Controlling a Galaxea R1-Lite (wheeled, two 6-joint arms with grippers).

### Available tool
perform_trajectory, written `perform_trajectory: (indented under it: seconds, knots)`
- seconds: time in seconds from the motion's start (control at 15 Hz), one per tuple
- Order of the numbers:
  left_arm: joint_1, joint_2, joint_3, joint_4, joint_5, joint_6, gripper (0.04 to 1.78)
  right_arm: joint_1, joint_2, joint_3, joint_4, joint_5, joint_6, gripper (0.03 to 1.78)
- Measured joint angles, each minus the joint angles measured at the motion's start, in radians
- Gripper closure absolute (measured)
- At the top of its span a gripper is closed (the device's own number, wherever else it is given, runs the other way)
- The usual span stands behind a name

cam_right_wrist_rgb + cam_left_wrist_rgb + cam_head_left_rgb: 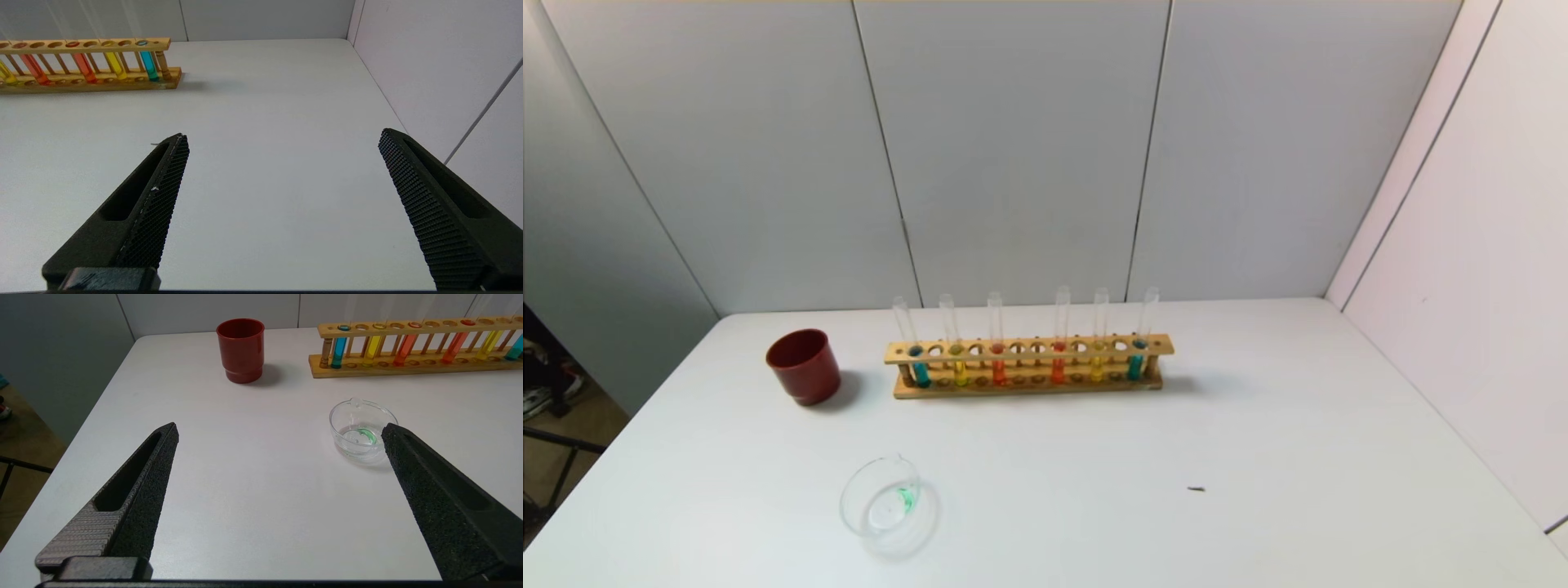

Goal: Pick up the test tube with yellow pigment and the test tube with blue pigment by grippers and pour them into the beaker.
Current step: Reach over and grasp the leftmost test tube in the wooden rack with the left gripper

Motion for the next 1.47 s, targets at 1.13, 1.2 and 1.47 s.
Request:
perform_trajectory:
  seconds: [1.13,1.2,1.47]
  knots:
    - [0.0,0.0,0.0,0.0,0.0,0.002,0.07,0.0,0.0,0.0,0.0,0.0,0.0,0.11]
    - [0.0,0.0,0.0,0.0,0.0,0.002,0.07,0.0,0.0,0.0,0.0,0.0,0.0,0.11]
    - [0.0,0.015,-0.053,0.023,-0.008,0.022,0.07,0.0,0.0,0.0,0.0,0.0,0.0,0.11]
